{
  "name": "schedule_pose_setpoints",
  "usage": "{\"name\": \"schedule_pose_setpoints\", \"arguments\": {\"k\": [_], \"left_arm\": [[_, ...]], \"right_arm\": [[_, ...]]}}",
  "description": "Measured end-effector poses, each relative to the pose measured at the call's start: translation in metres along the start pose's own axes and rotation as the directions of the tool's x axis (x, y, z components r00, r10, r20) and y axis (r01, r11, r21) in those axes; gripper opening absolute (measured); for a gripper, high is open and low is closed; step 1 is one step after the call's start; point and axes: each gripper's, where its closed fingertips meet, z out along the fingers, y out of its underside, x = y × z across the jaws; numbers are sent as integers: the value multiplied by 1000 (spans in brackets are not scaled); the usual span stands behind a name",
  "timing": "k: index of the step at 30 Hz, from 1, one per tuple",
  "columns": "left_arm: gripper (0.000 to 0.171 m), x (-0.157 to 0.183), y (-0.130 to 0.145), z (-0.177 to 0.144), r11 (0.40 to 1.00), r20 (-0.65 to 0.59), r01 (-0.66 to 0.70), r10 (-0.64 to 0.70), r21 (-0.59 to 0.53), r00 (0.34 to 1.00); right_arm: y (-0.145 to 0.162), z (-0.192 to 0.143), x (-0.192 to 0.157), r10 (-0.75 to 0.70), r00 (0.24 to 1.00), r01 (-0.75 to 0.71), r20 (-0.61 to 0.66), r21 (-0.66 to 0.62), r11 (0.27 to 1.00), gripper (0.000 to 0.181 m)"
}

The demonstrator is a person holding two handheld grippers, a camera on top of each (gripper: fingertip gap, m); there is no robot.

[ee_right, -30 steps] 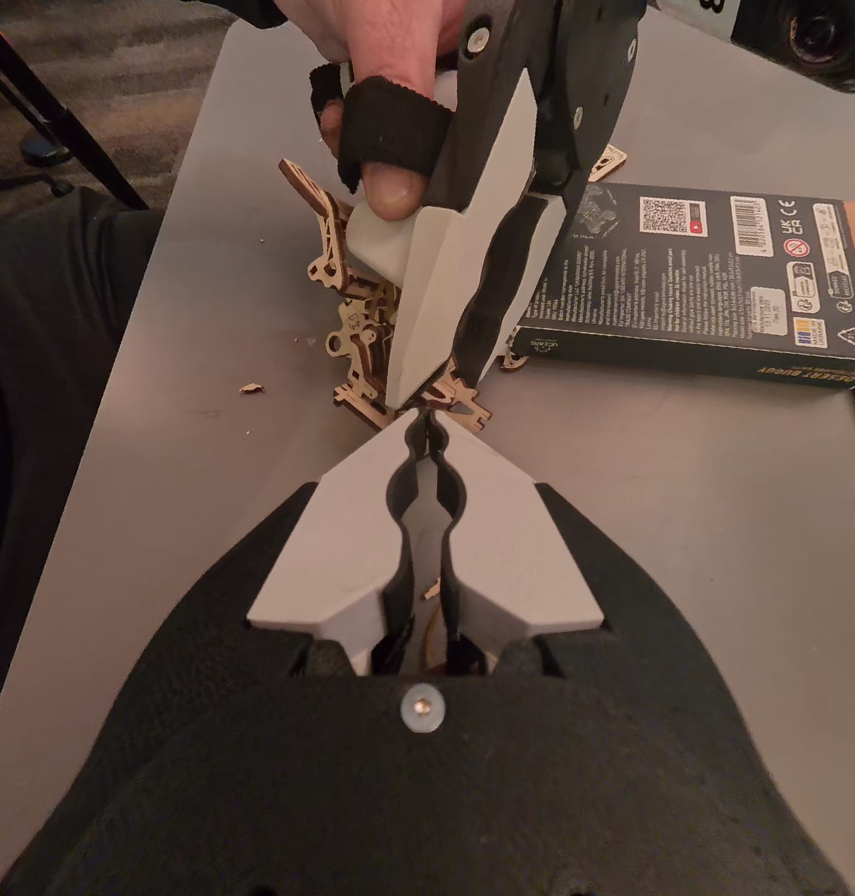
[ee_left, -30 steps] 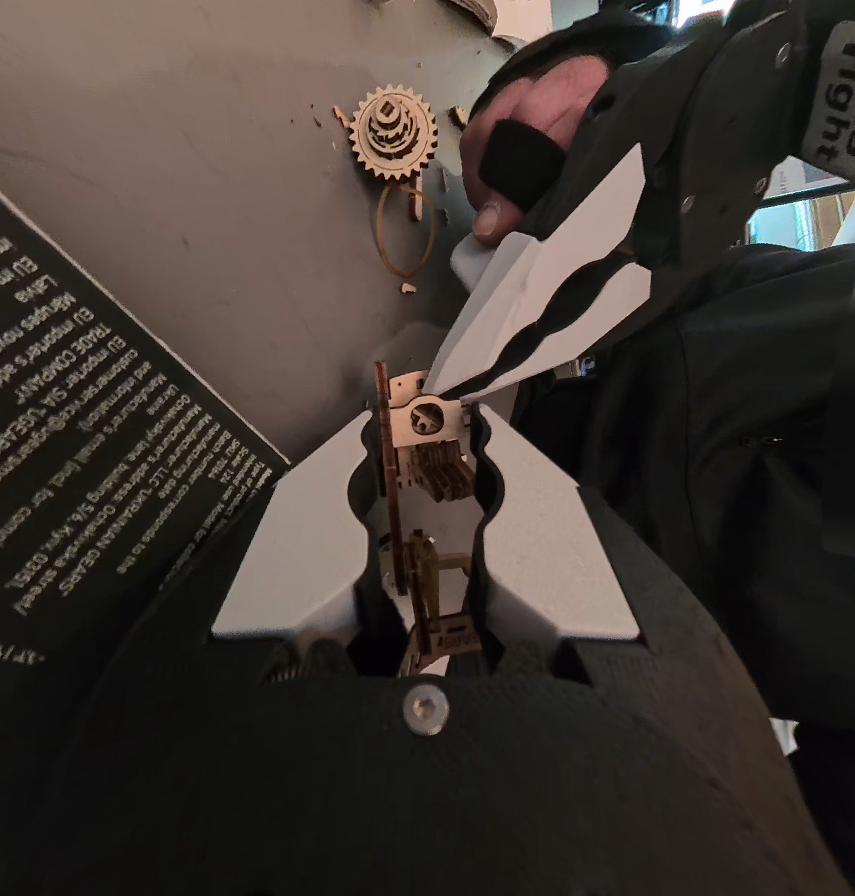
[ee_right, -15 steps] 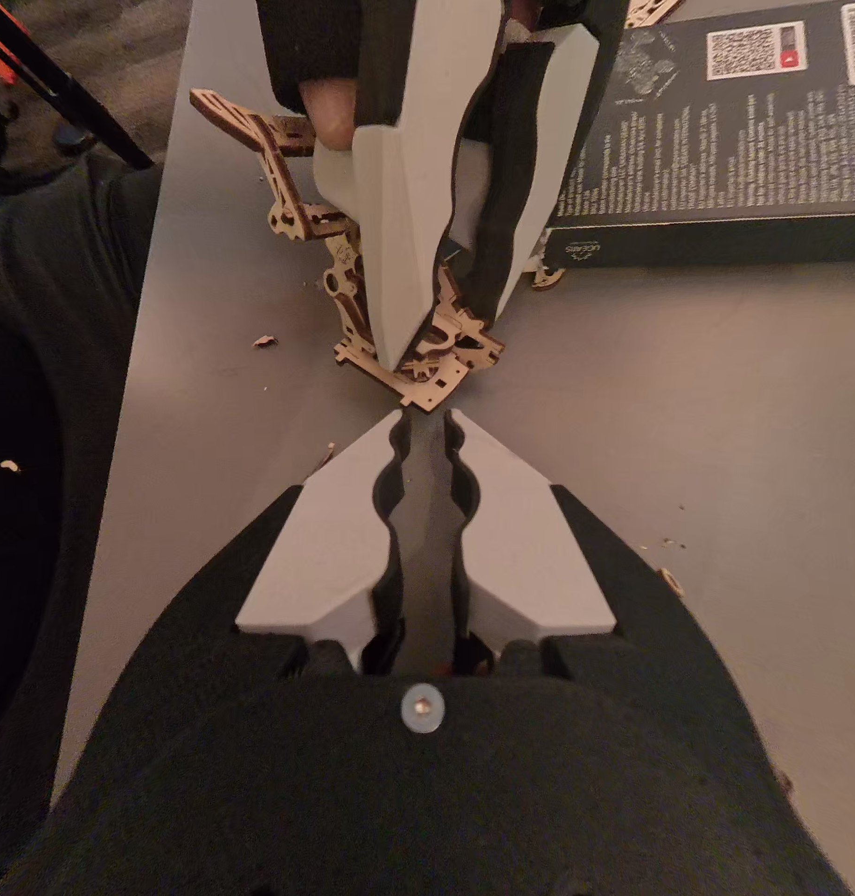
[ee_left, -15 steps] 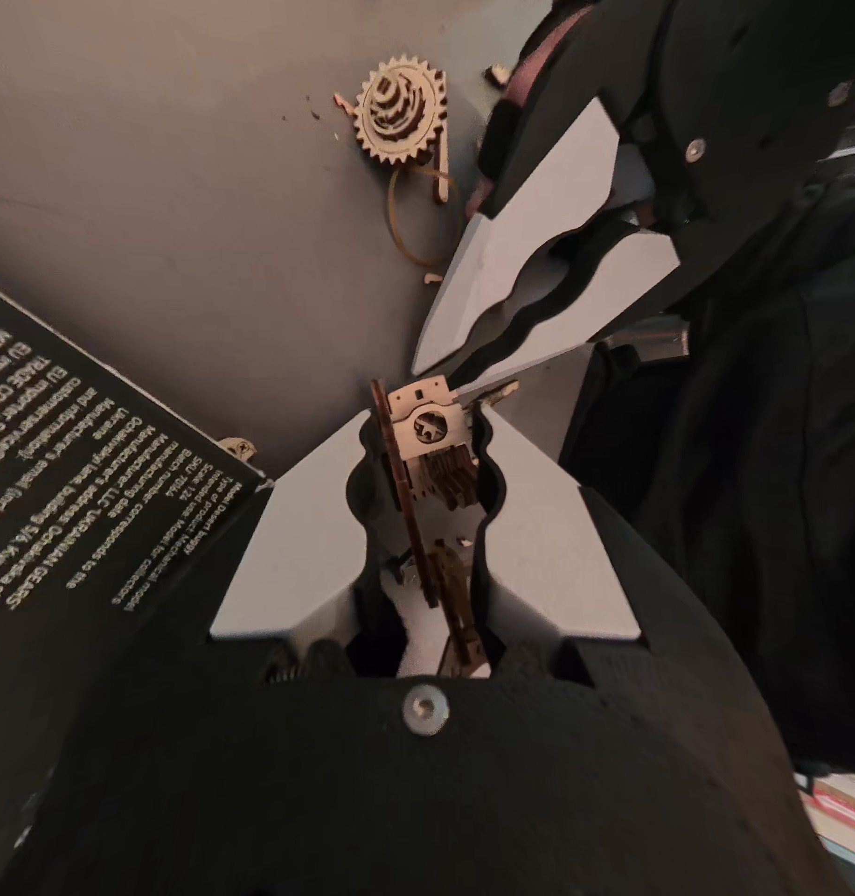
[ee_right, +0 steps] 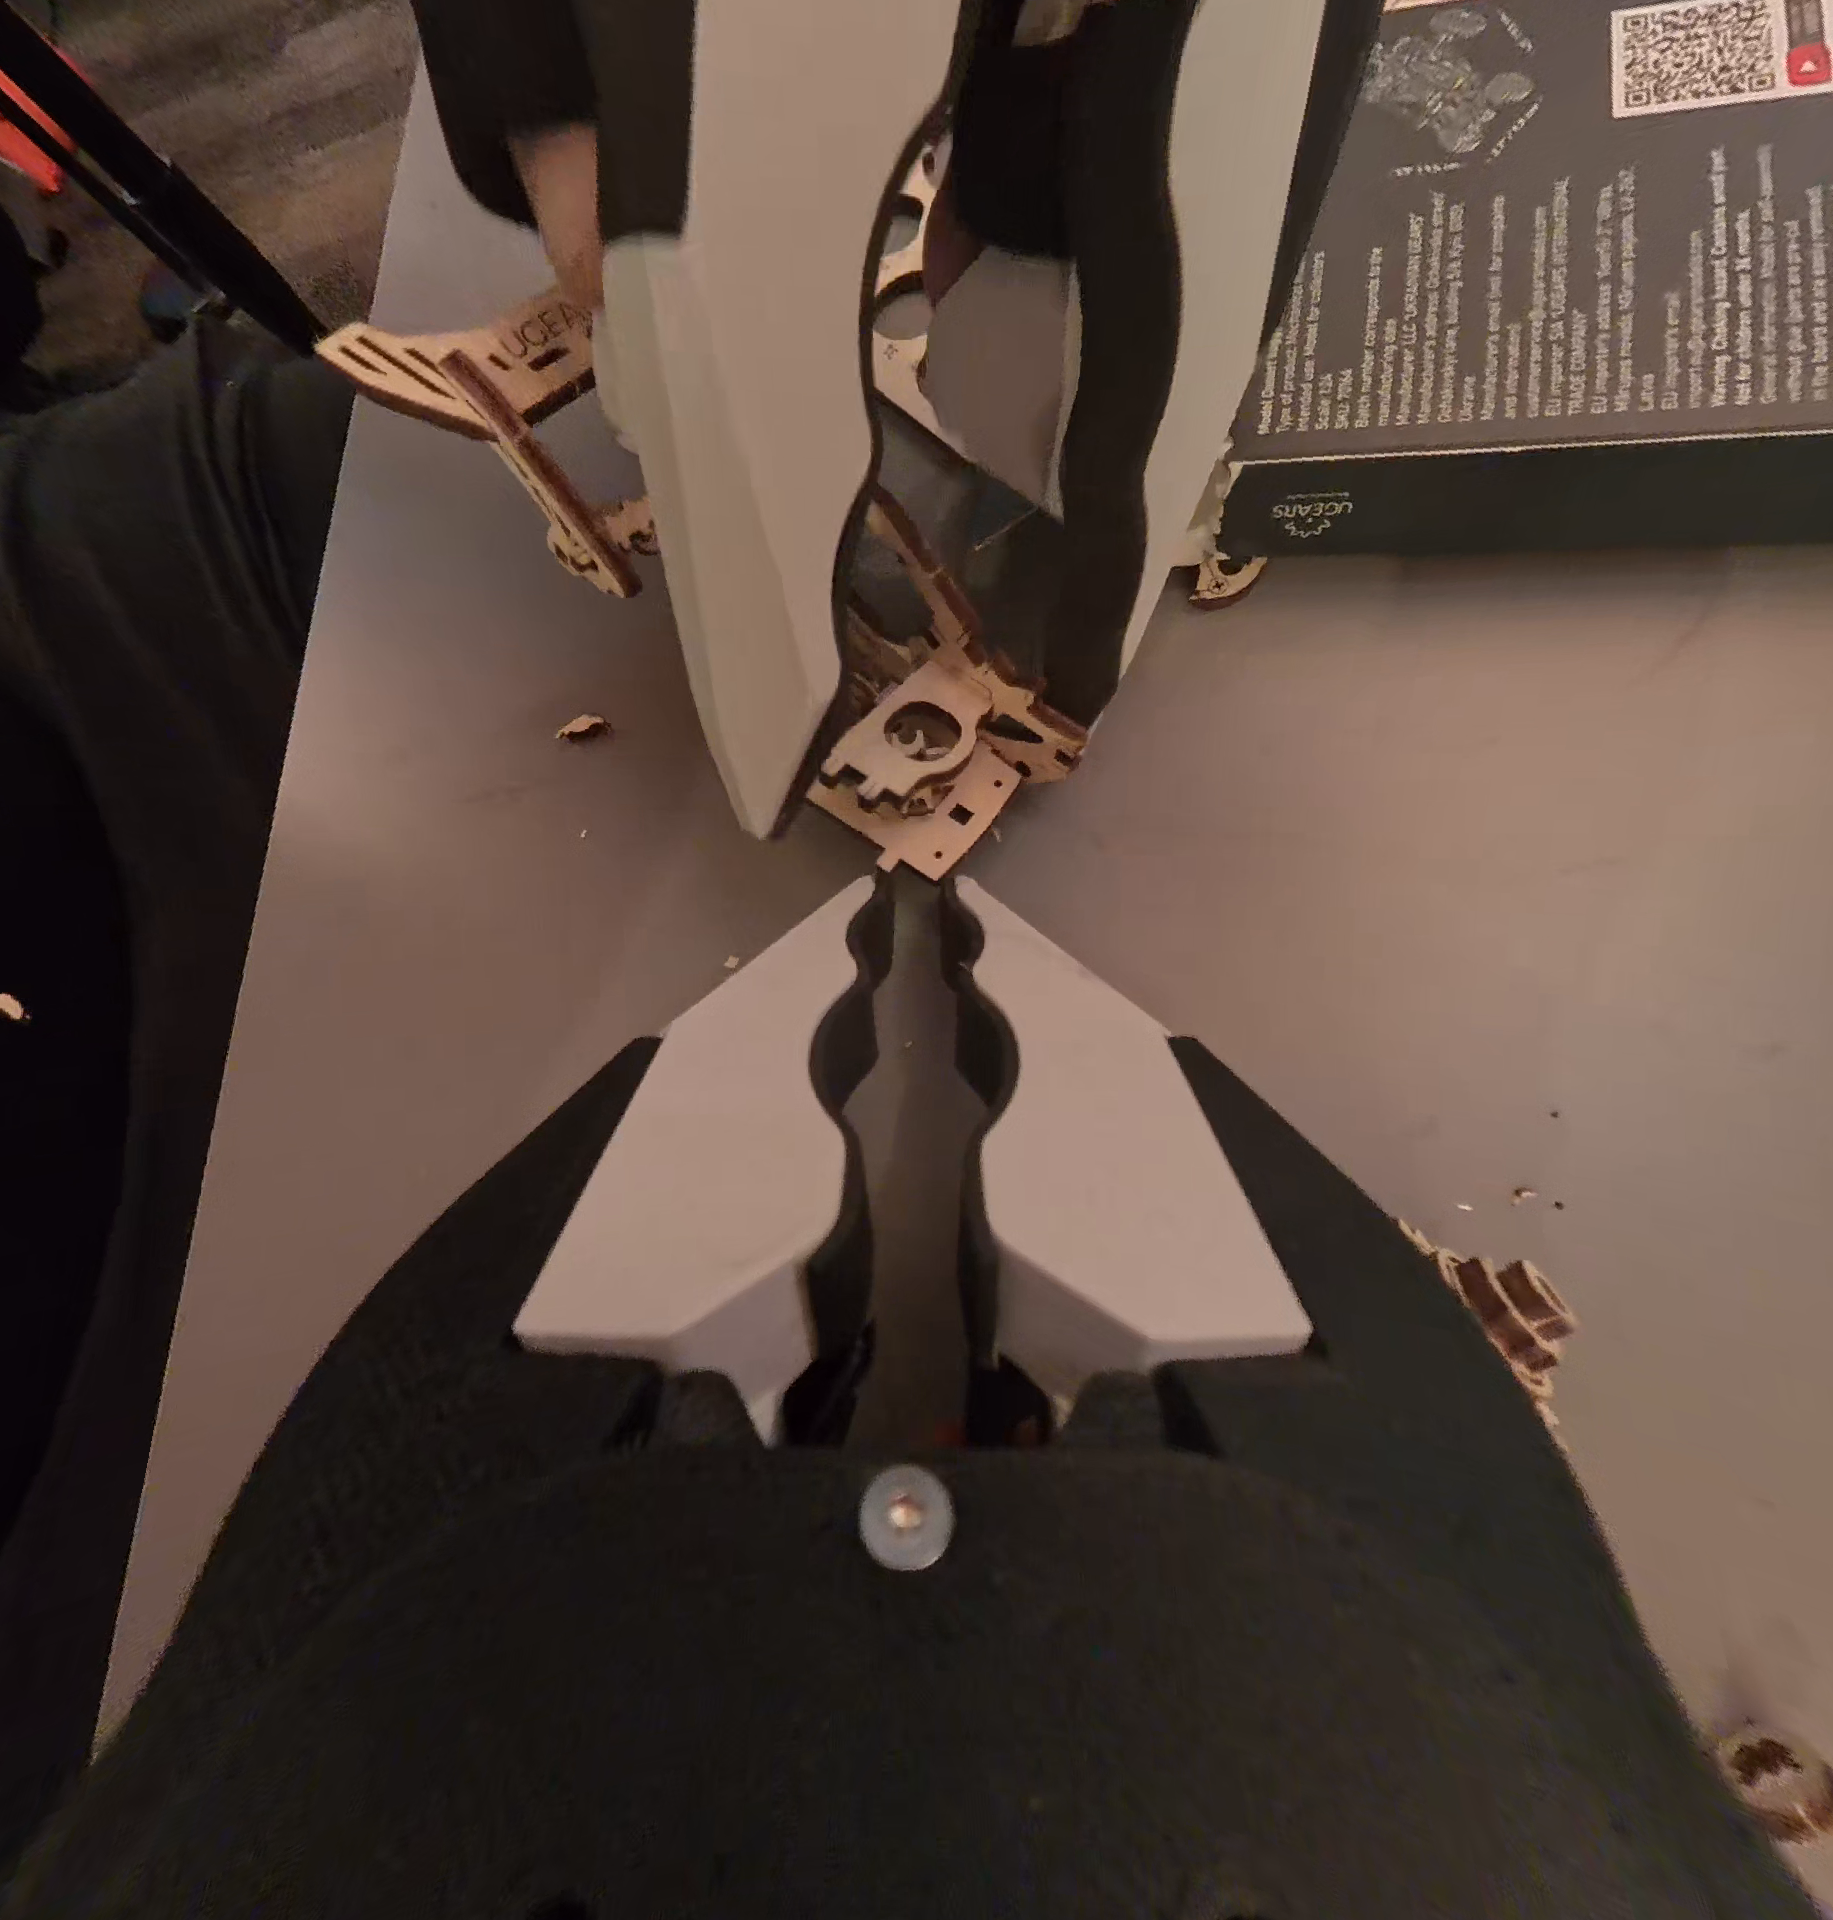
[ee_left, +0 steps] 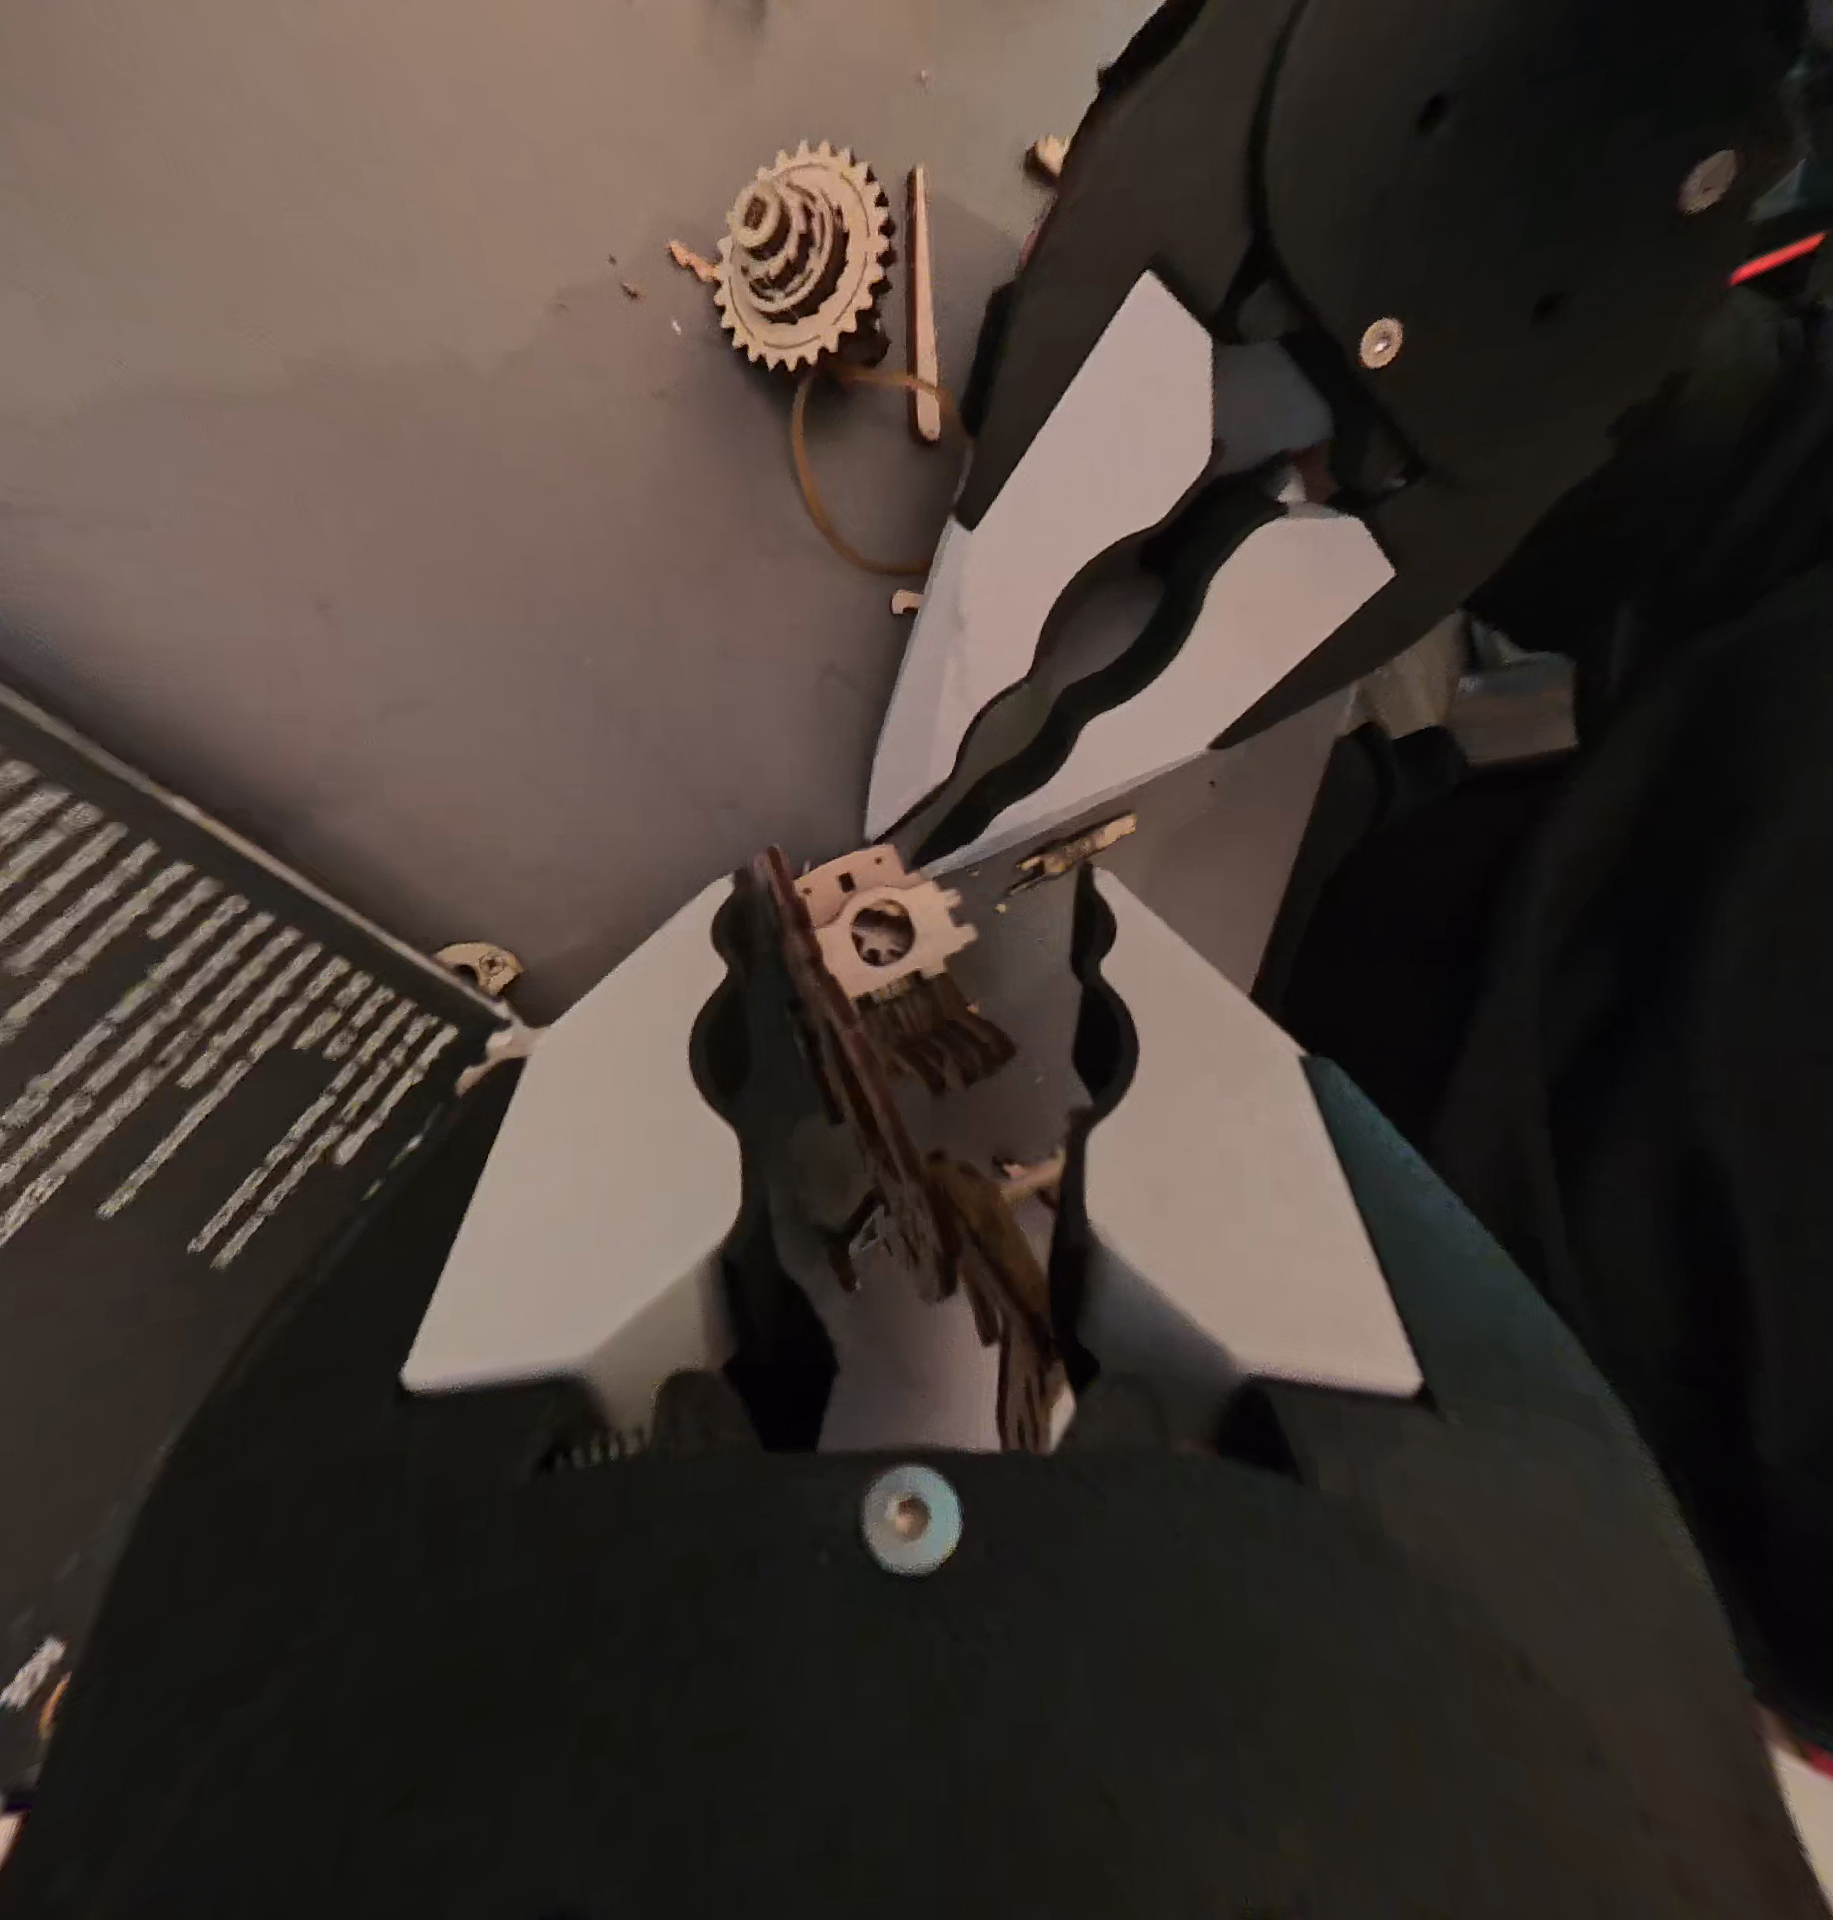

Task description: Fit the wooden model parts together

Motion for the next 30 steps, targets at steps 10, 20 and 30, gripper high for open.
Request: {"name": "schedule_pose_setpoints", "arguments": {"k": [10, 20, 30], "left_arm": [[53, 1, 17, -26, 993, 13, 56, -57, 101, 998], [40, -4, 24, -3, 996, 21, 66, -67, 61, 998], [34, -4, 21, 1, 996, 3, 79, -79, 49, 997]], "right_arm": [[-2, -5, 0, -15, 1000, 15, -7, 1, 1000, 5], [0, 1, -1, -17, 999, 16, -34, -23, 1000, 0], [-7, 5, 5, -21, 999, 22, -47, 30, 999, 0]]}}
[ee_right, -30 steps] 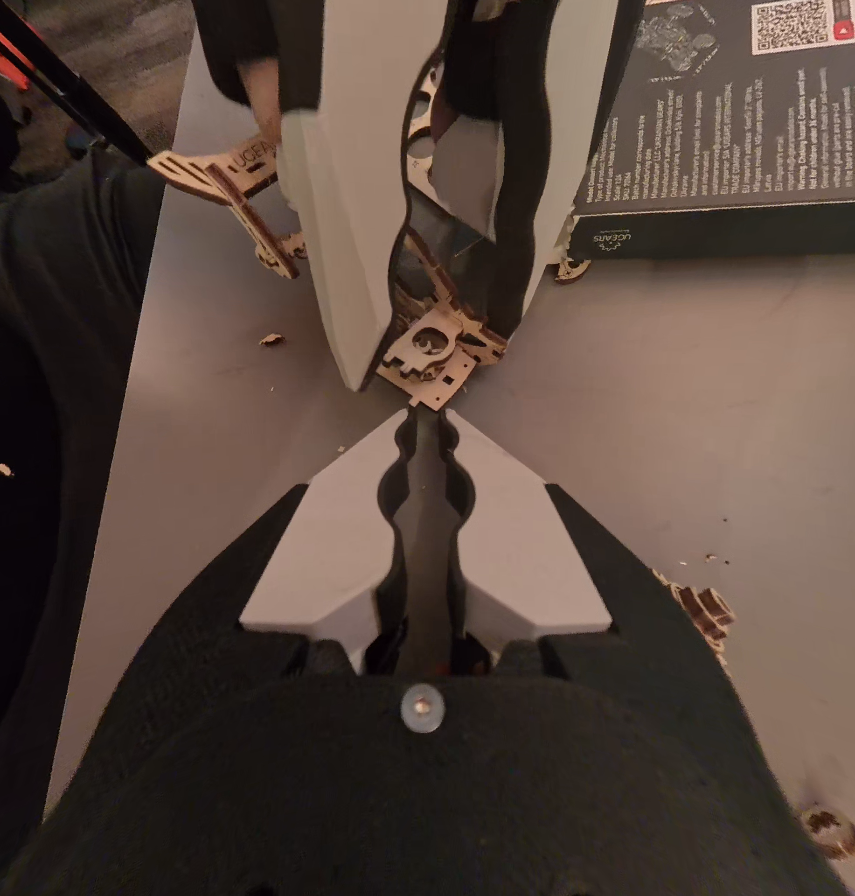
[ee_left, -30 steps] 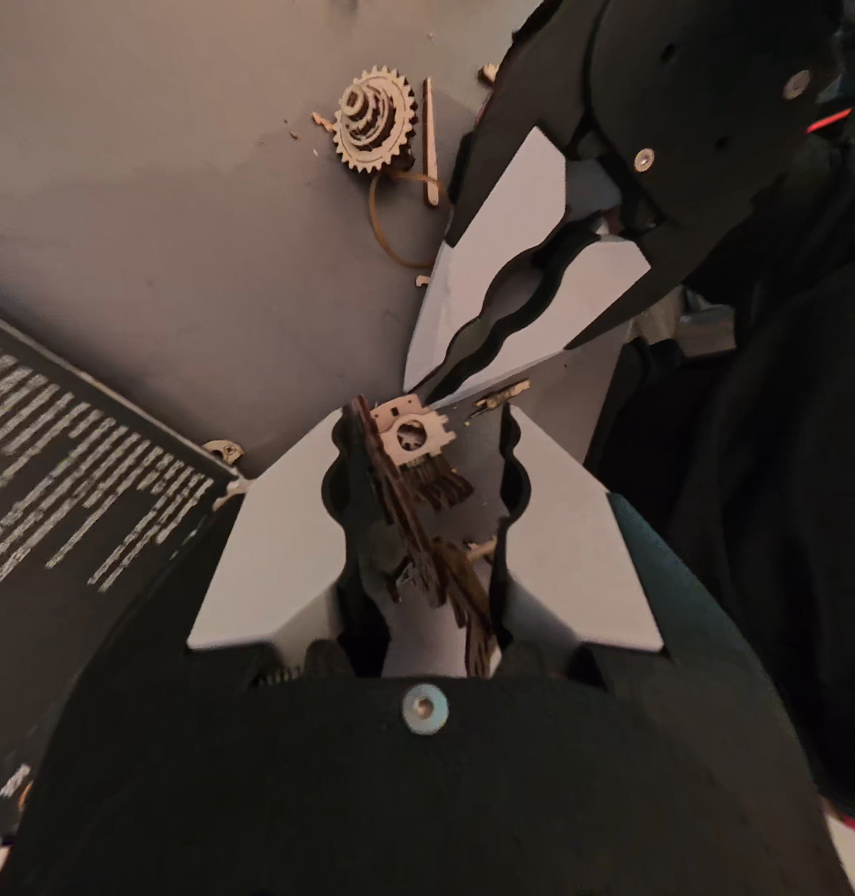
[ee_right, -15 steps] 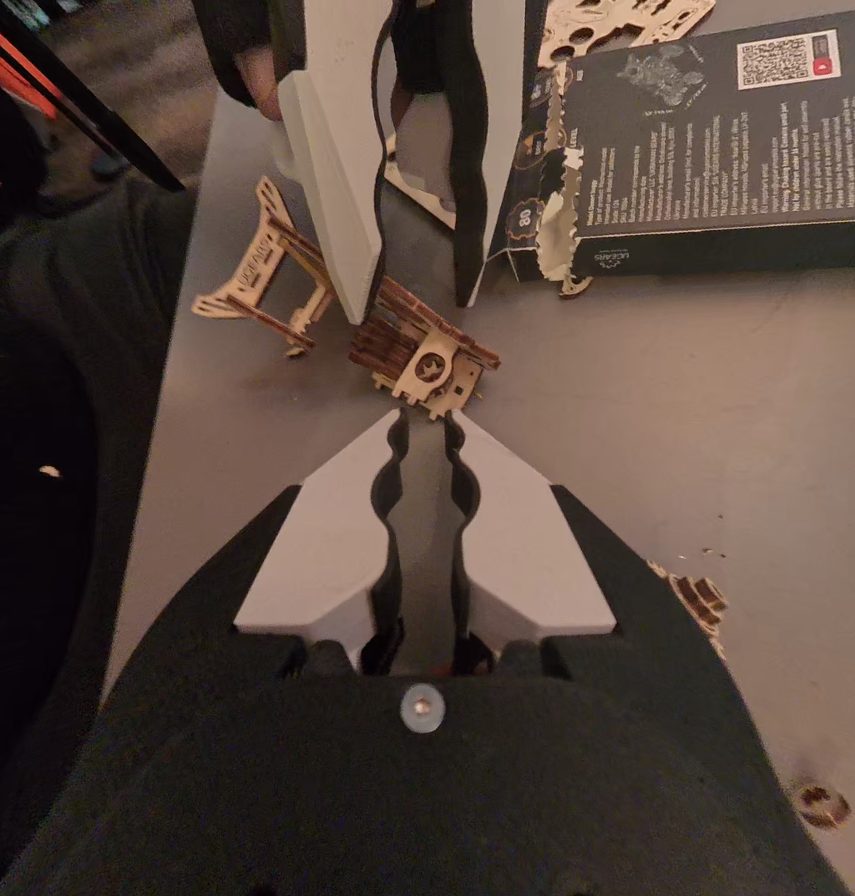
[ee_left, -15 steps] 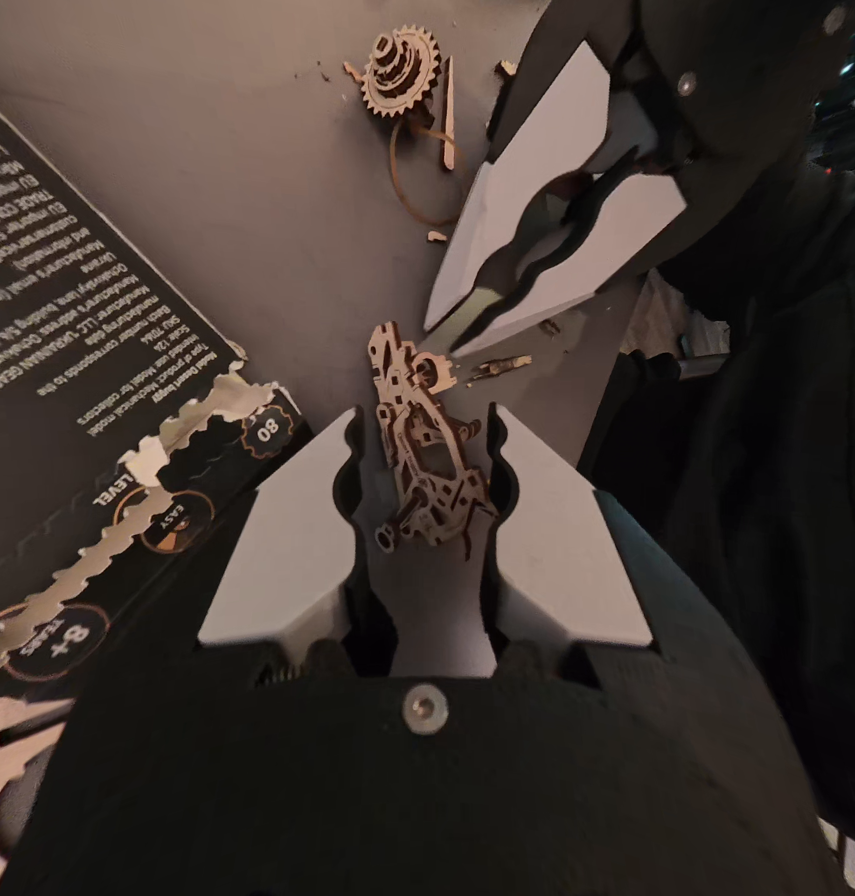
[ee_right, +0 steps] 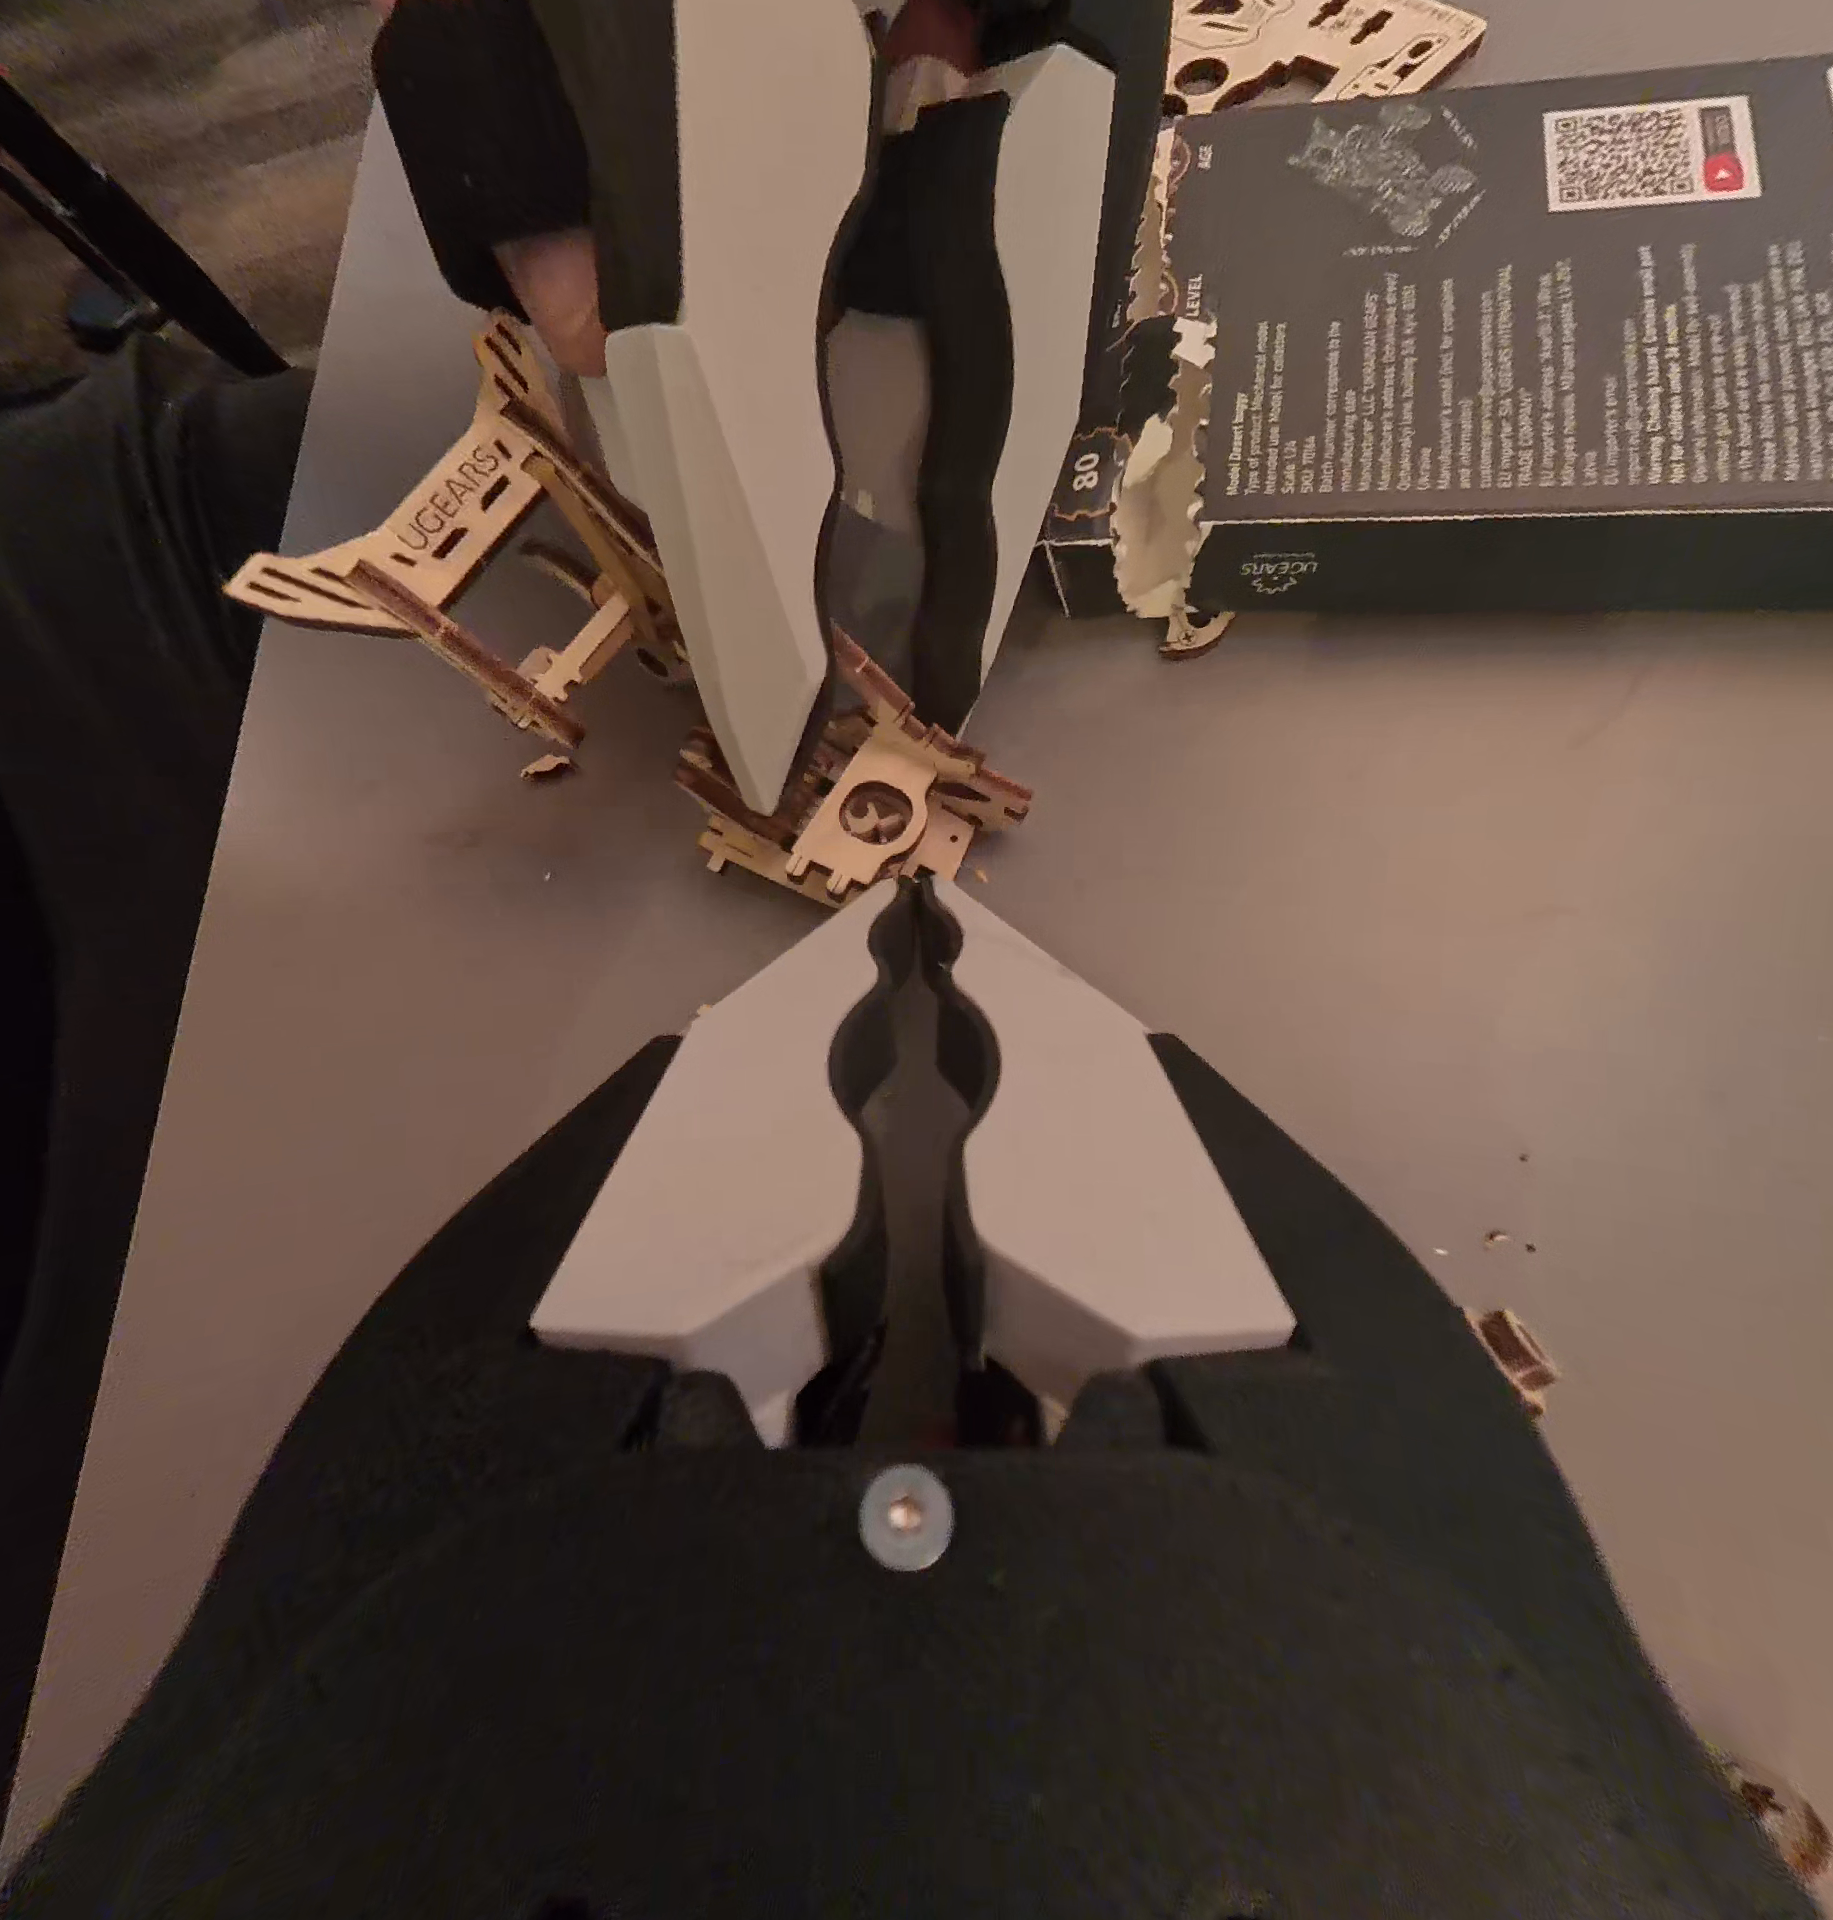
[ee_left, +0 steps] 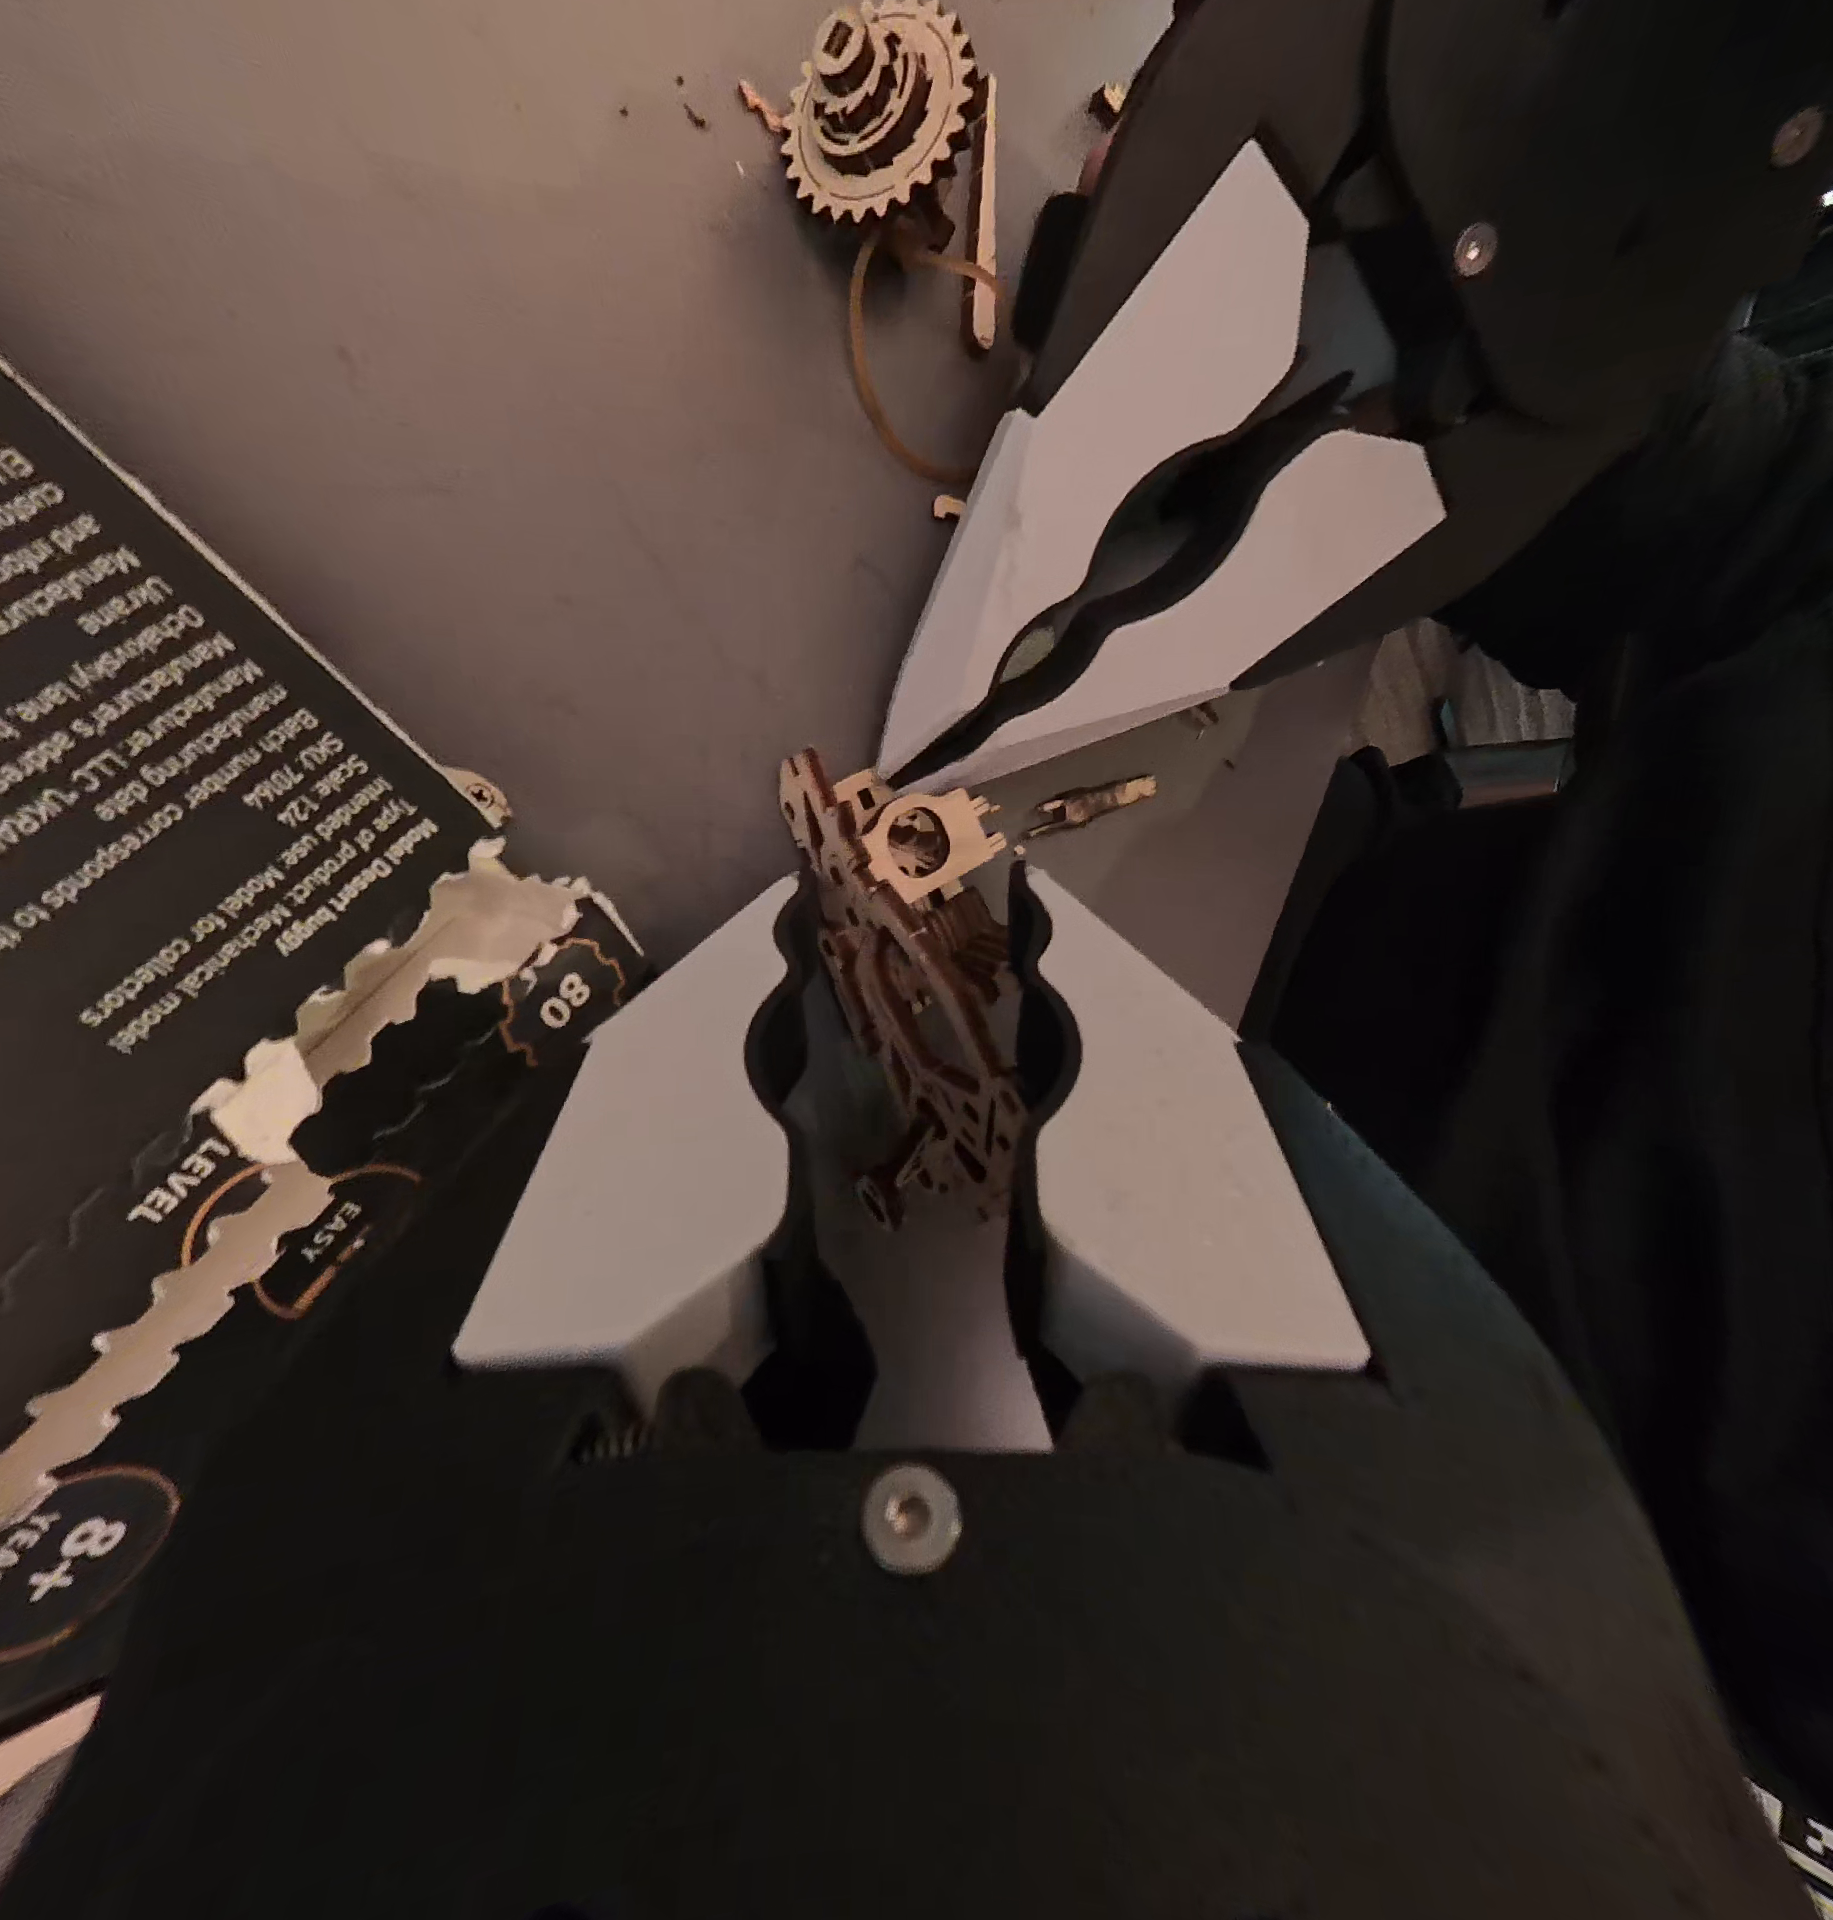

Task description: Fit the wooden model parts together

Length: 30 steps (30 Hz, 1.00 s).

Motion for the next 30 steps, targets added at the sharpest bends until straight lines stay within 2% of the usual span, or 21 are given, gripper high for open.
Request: {"name": "schedule_pose_setpoints", "arguments": {"k": [5, 10, 15, 18, 19, 23, 26, 30], "left_arm": [[32, 1, 1, -1, 1000, -12, 9, -9, 12, 1000], [31, 2, 0, -2, 998, -55, 42, -40, 51, 998], [34, 11, -10, -9, 988, -97, 37, -23, 151, 995], [38, 13, -6, -16, 985, -63, 17, -7, 171, 998], [38, 15, -5, -20, 982, -62, 17, -5, 191, 998], [38, 18, 2, -35, 961, -80, 53, -32, 272, 996], [40, 20, 10, -36, 952, -90, 67, -42, 299, 995], [40, 22, 19, -24, 958, -123, 76, -43, 278, 992]], "right_arm": [[-4, -4, -3, 79, 996, -81, 51, 35, 996, 0], [-5, -5, -2, 72, 996, -74, 46, 42, 996, 1], [-10, -19, 1, 124, 992, -125, 35, 41, 991, 11], [-8, -20, -3, 197, 979, -198, 56, 11, 980, 30], [-9, -21, -5, 200, 978, -201, 59, 13, 980, 31], [-7, -15, -5, 178, 984, -178, 31, -7, 984, 30], [-5, -5, -10, 218, 973, -217, 74, -29, 976, 30], [-5, 0, -12, 216, 973, -214, 78, -32, 976, 18]]}}
